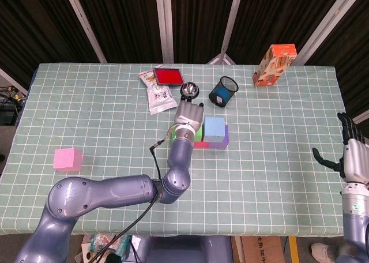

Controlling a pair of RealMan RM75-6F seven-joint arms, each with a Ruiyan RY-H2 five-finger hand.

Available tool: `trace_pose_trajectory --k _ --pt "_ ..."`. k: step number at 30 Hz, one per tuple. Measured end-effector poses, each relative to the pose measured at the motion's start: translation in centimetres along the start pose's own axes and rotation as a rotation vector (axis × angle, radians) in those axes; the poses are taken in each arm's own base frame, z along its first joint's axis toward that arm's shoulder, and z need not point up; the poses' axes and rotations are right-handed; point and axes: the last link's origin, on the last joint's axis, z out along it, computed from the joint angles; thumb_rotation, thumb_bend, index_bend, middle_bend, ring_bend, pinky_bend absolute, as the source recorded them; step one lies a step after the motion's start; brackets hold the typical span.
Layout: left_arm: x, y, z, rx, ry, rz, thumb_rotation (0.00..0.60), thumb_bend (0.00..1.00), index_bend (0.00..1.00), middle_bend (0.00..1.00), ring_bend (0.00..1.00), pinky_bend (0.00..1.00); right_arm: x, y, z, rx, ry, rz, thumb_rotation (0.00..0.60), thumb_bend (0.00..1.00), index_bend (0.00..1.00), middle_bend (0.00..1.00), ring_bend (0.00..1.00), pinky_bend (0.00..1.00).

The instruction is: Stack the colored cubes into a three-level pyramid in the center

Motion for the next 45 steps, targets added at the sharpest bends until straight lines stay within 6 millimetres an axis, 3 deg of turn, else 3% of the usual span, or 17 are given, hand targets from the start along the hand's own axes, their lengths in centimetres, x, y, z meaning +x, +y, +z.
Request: trace_pose_trajectory --k 45 --pt "-0.19 0.22 0.06 0.003 0.009 -0.001 0.600 0.40 0.14 0.40 0.05 0.08 -0.12 0.01 -0.02 -0.006 -0.007 0.011 0.600 0.31 0.00 0.03 0.00 0.00"
